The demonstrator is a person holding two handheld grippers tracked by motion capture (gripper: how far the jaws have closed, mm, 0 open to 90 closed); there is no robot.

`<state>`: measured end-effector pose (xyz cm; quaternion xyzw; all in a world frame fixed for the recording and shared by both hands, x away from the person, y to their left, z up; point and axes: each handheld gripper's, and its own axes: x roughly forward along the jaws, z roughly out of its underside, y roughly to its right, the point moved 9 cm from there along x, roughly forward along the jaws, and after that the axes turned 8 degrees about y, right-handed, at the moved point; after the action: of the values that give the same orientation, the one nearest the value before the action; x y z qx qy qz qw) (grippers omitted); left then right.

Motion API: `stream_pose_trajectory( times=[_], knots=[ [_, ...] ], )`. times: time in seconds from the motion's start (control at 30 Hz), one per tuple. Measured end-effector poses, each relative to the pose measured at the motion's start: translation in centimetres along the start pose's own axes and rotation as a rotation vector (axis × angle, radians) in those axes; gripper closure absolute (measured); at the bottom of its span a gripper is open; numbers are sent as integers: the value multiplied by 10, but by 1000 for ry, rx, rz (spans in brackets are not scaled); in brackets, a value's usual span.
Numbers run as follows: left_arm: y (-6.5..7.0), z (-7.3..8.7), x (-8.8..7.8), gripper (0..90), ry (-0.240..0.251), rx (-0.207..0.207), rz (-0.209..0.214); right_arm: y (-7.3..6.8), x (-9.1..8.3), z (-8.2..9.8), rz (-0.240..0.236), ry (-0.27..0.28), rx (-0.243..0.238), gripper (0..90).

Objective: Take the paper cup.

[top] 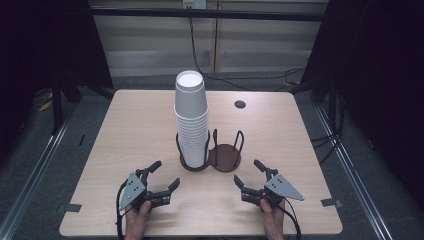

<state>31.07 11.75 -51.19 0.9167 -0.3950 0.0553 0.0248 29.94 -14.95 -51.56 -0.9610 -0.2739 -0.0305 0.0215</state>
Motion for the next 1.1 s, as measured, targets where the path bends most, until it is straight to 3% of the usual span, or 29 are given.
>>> stream_pose_trajectory(
  times=[0.1,0.33,0.4,0.6,0.8,1.0,1.1],
  knots=[
    [0,0,0,150,2,-1,-2,-2,0,1,-12,-9,12,127],
    [1,0,-1,154,2,-14,-4,3,-2,1,26,-20,39,124],
    [0,-1,-2,154,1,7,8,2,-2,1,18,-18,39,124],
    [1,-1,-2,155,7,-9,8,2,1,2,20,-57,61,129],
    [1,-1,-2,148,4,-4,5,-3,0,-4,-46,-104,83,188],
    [1,-1,-3,148,1,2,19,-11,1,-23,-142,-48,125,206],
    [4,0,-3,149,-2,-13,45,-12,3,-29,-148,-55,105,206]
  ],
)
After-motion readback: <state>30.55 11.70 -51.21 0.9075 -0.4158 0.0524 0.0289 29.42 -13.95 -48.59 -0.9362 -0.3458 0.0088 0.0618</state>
